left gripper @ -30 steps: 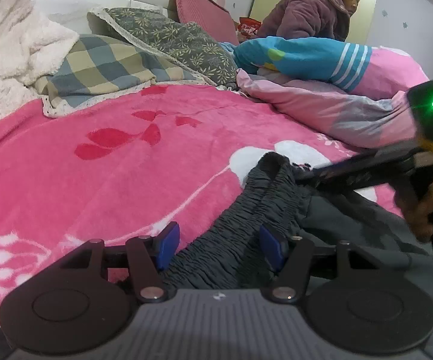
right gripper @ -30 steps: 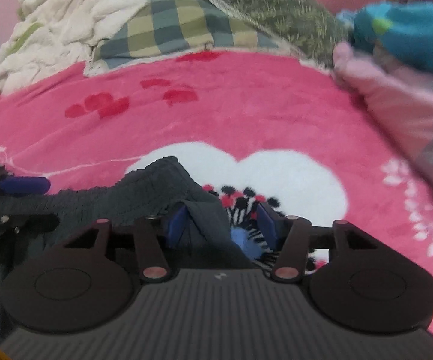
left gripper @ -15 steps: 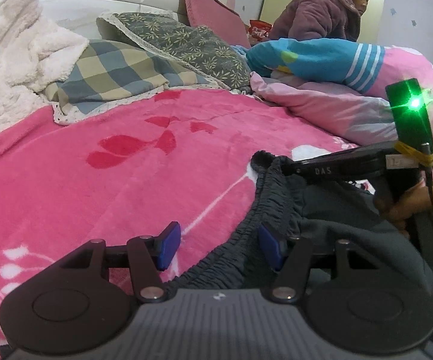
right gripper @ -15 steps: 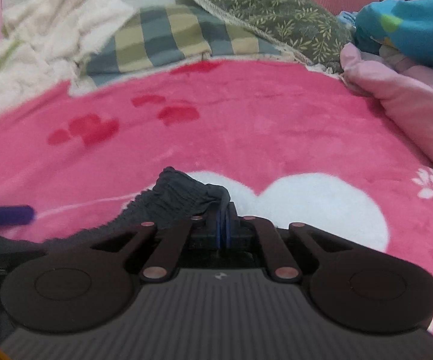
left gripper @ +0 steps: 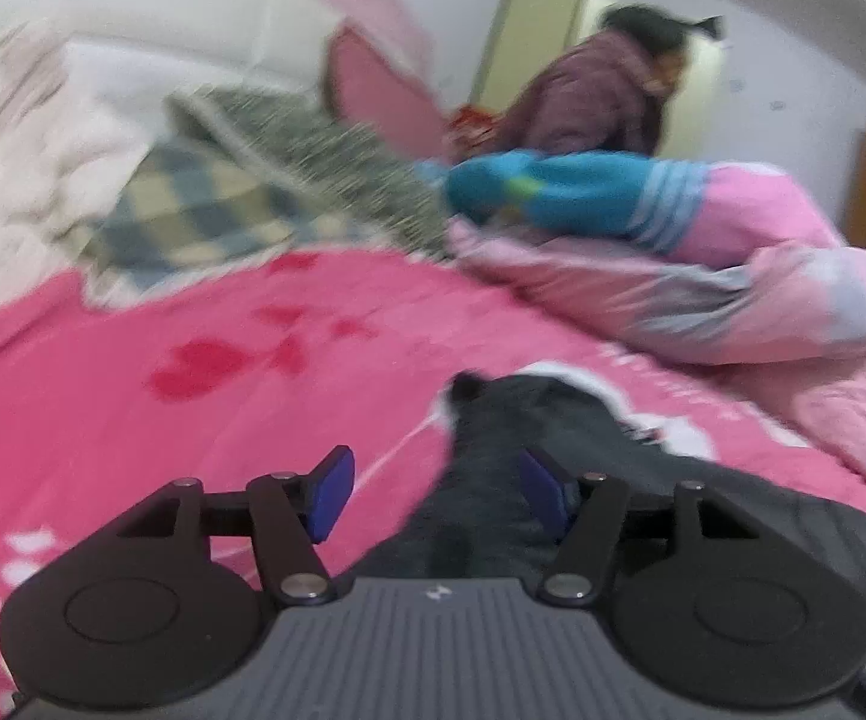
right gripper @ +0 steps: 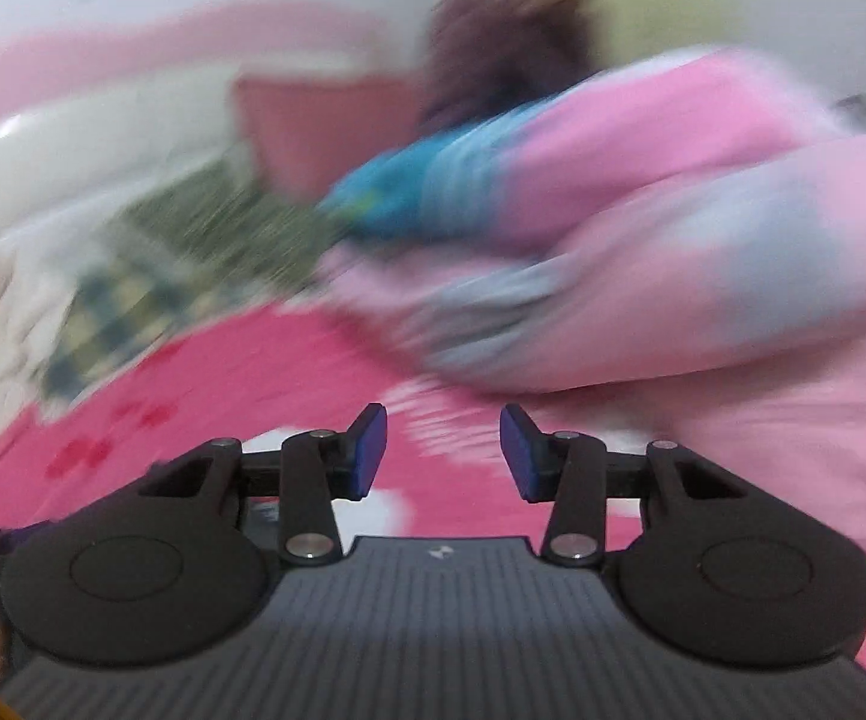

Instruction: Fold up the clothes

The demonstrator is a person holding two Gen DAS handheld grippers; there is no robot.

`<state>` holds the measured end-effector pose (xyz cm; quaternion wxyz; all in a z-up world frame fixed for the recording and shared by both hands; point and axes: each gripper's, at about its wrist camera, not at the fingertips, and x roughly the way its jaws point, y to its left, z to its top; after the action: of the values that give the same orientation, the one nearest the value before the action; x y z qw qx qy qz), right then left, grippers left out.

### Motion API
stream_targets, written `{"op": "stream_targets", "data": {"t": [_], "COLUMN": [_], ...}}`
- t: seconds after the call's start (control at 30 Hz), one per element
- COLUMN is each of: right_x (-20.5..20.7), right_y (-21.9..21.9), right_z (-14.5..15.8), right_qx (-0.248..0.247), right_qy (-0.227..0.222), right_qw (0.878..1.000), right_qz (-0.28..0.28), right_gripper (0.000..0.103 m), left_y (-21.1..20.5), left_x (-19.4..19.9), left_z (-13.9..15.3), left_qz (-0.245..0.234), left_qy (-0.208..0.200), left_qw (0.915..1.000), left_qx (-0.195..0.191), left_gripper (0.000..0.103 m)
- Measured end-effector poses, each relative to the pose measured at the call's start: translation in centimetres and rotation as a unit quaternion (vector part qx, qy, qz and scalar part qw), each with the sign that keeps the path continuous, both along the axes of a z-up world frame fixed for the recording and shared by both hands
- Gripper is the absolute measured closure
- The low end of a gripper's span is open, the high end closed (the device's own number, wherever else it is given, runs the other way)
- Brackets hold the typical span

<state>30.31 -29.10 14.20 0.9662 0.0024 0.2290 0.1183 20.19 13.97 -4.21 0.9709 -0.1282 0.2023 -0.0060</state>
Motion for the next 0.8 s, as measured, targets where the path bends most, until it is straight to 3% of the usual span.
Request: {"op": "stream_targets", "data": {"t": [0.1,0.2,0.3,0.43,0.5,0.67,0.73,0.8], "right_x": [-6.5,-9.8,-9.2,-6.5,-4.8,-1.1,0.4,1.5], "right_y": [-7.0,-11.8,-14.0,-13.3,-12.6,-11.5,-11.0,-10.8], "right_z": [3.5,3.2,-1.5,-10.8,-14.1,-18.0,-19.6,-20.6], "right_qx": [-0.007,-0.001,0.042,0.067,0.074,0.083,0.086,0.085], "right_qy": [-0.03,0.004,0.083,0.161,0.174,0.168,0.165,0.16], "right_qw": [0.997,0.994,0.987,0.977,0.974,0.973,0.973,0.973], "right_qz": [-0.069,-0.111,-0.13,-0.125,-0.125,-0.135,-0.138,-0.143], "right_gripper": [0.062,0.062,0.062,0.062,0.063,0.065,0.078,0.103], "left_y": [-1.0,-1.6,-1.2,-0.5,-0.5,-0.7,-0.8,-0.9], "left_x": [-0.2,0.8,1.9,1.9,1.9,1.9,1.9,1.9], "left_z": [0.1,-0.7,-1.7,-2.2,-2.3,-2.4,-2.4,-2.5], "left_qz": [-0.04,-0.05,-0.038,-0.032,-0.032,-0.031,-0.031,-0.031], "left_qy": [0.001,0.036,0.072,0.079,0.08,0.081,0.081,0.081], "left_qw": [0.9992,0.9981,0.9966,0.9961,0.9961,0.9962,0.9962,0.9962], "left_qx": [0.0,0.003,-0.009,-0.023,-0.021,-0.014,-0.012,-0.009], "left_gripper": [0.038,0.038,0.038,0.038,0.038,0.038,0.038,0.038]}}
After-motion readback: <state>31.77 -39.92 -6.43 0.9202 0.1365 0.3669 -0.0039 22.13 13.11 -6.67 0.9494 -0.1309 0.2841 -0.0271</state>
